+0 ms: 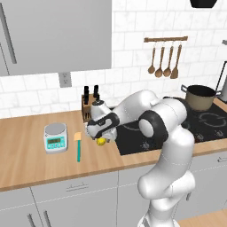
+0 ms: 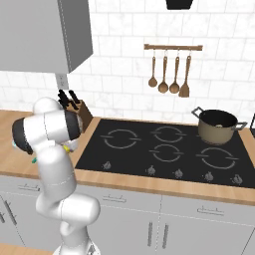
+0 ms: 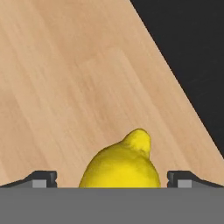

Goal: Put the lemon and mushroom in the pot. Retrieve the spatula and lightly stir the vegetables in the pot.

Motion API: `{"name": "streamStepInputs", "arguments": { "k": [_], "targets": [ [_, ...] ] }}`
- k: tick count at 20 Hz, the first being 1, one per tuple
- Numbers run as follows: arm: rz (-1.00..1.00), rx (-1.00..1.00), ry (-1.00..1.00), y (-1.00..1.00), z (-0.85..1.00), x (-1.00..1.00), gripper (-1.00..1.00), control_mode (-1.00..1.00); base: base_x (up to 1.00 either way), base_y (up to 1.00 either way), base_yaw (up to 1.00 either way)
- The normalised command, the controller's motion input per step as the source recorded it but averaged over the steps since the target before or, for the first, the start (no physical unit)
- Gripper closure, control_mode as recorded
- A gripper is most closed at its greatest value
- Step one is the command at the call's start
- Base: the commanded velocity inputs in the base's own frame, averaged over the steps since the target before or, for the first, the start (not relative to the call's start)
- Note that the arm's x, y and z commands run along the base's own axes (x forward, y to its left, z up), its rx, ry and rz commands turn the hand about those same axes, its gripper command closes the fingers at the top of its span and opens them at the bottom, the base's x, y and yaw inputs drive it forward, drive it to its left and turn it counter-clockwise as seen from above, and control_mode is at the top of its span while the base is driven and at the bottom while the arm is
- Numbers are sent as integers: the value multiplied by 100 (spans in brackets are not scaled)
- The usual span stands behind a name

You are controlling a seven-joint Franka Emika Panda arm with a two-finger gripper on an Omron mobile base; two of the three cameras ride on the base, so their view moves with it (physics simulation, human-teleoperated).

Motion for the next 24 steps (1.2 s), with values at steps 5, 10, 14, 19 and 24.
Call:
{"name": "streamStepInputs", "arguments": {
  "k": [5, 10, 14, 19, 24],
  "targets": [
    [-2, 0, 0, -1, -32, -12, -100, -100, 0, 0, 0],
    [-3, 0, -1, 0, -12, -5, 100, -100, 0, 0, 0],
    [0, 0, -10, -14, 30, -32, 100, -100, 0, 0, 0],
    [0, 3, -12, -40, 94, -53, 100, -100, 0, 0, 0],
    [0, 4, 1, -46, 100, -32, 100, -100, 0, 0, 0]
  ]
}}
